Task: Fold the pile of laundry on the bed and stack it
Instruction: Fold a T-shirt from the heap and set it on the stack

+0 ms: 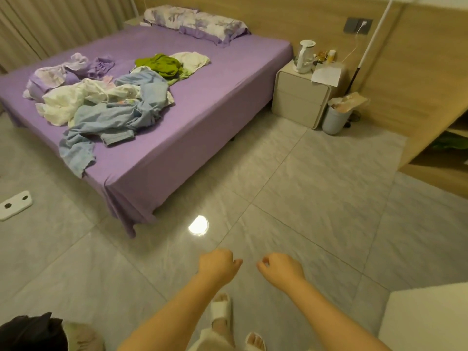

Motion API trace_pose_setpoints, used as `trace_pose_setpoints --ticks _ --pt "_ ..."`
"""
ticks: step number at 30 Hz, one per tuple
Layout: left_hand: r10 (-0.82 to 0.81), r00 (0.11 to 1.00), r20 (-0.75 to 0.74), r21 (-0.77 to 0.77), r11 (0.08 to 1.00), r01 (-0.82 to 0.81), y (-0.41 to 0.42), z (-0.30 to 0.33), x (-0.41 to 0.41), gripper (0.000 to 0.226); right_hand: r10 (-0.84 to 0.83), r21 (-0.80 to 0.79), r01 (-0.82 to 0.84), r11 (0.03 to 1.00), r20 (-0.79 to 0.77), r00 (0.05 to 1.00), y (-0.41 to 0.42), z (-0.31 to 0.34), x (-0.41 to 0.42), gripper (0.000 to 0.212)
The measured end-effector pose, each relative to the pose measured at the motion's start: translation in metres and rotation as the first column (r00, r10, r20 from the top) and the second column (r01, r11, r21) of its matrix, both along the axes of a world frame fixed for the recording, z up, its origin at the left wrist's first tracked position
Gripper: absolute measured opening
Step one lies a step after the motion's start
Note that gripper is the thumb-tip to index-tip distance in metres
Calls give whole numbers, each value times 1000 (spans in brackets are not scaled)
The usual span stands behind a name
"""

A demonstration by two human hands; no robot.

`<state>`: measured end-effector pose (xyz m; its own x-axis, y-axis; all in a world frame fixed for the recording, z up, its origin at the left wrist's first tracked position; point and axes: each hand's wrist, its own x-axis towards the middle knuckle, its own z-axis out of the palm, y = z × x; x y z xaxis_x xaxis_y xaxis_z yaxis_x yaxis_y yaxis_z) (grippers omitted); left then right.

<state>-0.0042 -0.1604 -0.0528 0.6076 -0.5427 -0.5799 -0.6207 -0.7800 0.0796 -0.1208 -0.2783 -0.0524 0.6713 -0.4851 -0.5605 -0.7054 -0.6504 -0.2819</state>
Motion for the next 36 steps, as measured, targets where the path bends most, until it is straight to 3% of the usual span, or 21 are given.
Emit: trace_pose_setpoints --ticks 12,22,36 --pt "-71 997 -7 -61 996 71 -103 -15 118 48 -66 -89 67 994 6 998 -97 7 107 33" --pt "-191 978 88 -68 978 197 -191 -3 208 48 -102 -120 112 986 82 991 -167 16 197 39" --pt "-20 998 57 -27 999 21 -362 7 262 52 54 -118 -49 992 39 998 -353 21 274 38"
